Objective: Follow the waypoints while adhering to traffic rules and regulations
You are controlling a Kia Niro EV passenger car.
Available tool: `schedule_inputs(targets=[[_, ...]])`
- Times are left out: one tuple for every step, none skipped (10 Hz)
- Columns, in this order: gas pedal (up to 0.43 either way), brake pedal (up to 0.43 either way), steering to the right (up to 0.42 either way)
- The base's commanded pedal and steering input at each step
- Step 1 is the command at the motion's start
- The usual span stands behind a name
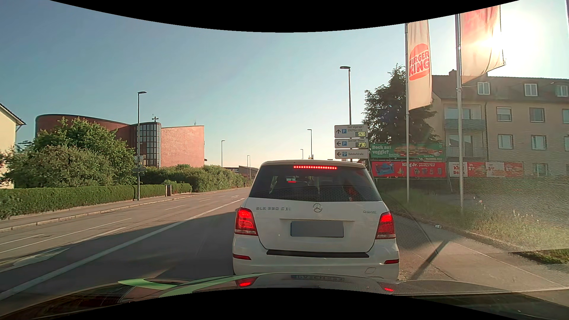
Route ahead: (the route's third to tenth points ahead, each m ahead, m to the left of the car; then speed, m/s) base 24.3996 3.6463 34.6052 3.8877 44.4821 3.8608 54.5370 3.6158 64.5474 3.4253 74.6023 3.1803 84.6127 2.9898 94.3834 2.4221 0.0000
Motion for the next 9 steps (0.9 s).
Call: schedule_inputs(targets=[[0.000, 0.280, -0.003], [0.000, 0.280, -0.004], [0.000, 0.280, -0.003], [0.000, 0.287, -0.003], [0.000, 0.280, -0.003], [0.000, 0.287, -0.003], [0.000, 0.280, -0.003], [0.000, 0.287, -0.004], [0.000, 0.280, -0.003]])
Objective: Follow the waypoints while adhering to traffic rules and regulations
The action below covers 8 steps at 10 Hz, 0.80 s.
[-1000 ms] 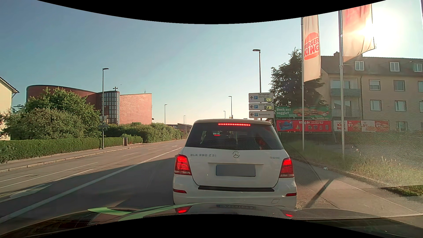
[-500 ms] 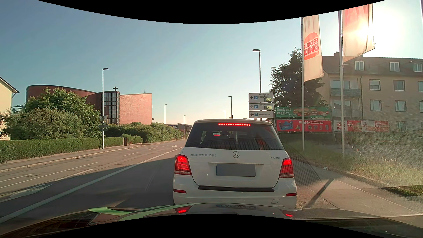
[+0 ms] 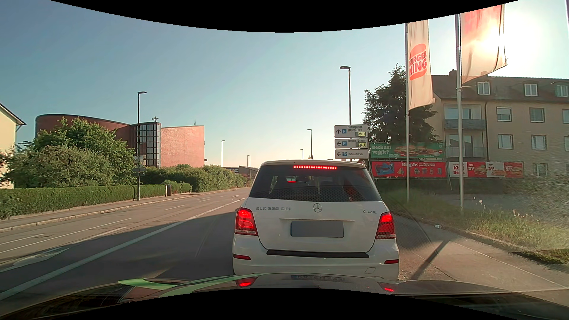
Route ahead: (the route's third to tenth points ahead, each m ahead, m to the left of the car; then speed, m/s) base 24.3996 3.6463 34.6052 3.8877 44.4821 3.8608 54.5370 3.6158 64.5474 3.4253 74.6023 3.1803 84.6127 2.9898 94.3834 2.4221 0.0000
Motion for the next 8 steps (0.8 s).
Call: schedule_inputs(targets=[[0.000, 0.280, -0.003], [0.000, 0.280, -0.004], [0.000, 0.280, -0.003], [0.000, 0.280, -0.003], [0.000, 0.280, -0.003], [0.000, 0.280, -0.003], [0.000, 0.280, -0.003], [0.000, 0.287, -0.003]])
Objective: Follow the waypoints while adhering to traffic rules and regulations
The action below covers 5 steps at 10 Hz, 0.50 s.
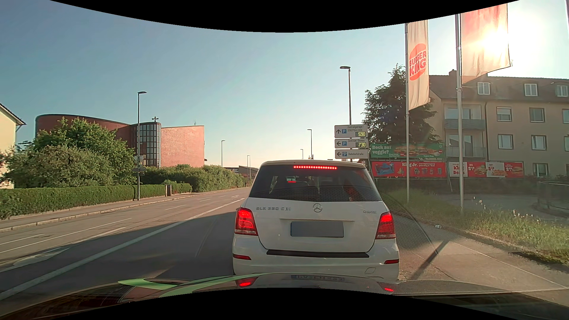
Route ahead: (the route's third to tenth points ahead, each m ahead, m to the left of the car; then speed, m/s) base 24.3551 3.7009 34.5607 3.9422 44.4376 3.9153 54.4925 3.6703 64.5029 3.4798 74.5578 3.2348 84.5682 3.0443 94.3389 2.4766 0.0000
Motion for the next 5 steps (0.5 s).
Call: schedule_inputs(targets=[[0.000, 0.280, -0.003], [0.000, 0.280, -0.003], [0.000, 0.280, -0.003], [0.000, 0.280, -0.003], [0.000, 0.280, -0.003]])
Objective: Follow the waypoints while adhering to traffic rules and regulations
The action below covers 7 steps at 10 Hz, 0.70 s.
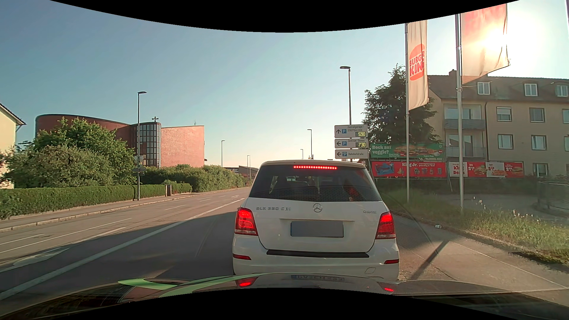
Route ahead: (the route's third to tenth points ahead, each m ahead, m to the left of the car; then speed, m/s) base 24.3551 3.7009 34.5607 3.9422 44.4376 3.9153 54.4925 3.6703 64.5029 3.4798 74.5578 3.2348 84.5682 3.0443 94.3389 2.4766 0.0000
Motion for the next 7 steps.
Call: schedule_inputs(targets=[[0.000, 0.280, -0.003], [0.000, 0.280, -0.003], [0.000, 0.287, -0.003], [0.000, 0.280, -0.003], [0.000, 0.280, -0.003], [0.000, 0.287, -0.003], [0.000, 0.280, -0.003]])
